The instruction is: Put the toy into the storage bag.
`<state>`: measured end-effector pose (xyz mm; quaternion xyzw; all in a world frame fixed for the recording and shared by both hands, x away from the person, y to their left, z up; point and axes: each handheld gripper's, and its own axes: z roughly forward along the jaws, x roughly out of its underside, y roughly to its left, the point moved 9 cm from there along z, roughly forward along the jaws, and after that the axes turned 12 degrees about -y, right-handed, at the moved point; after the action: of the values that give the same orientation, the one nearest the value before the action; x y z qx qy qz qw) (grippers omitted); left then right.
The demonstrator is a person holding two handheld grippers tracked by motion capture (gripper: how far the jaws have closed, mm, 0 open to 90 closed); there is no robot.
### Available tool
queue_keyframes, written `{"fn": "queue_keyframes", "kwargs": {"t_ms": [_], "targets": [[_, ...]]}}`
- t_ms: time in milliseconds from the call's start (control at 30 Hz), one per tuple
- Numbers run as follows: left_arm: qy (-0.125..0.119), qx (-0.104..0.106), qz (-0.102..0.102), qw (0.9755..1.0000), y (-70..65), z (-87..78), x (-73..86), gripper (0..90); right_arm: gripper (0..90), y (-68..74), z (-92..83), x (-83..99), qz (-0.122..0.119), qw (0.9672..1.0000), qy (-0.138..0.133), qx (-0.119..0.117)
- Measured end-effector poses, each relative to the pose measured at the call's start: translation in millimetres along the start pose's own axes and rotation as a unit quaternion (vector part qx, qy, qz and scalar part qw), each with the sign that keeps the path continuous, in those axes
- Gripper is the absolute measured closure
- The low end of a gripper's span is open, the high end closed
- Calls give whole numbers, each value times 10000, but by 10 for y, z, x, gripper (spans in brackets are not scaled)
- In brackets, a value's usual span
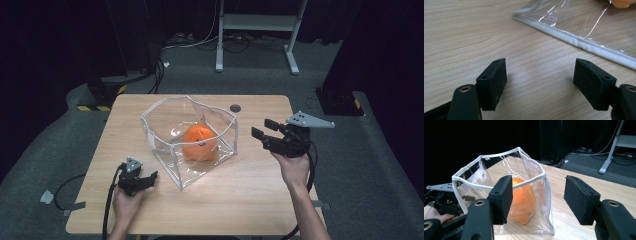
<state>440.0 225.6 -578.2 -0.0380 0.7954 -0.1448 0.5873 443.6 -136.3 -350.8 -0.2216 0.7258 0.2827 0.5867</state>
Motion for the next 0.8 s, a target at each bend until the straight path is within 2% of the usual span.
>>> {"fn": "queue_keyframes", "kwargs": {"t_ms": [800], "targets": [[-3,-2,-1,10000,0,0,0,268,401,-49,-183,197,113,9998,-121,65]]}}
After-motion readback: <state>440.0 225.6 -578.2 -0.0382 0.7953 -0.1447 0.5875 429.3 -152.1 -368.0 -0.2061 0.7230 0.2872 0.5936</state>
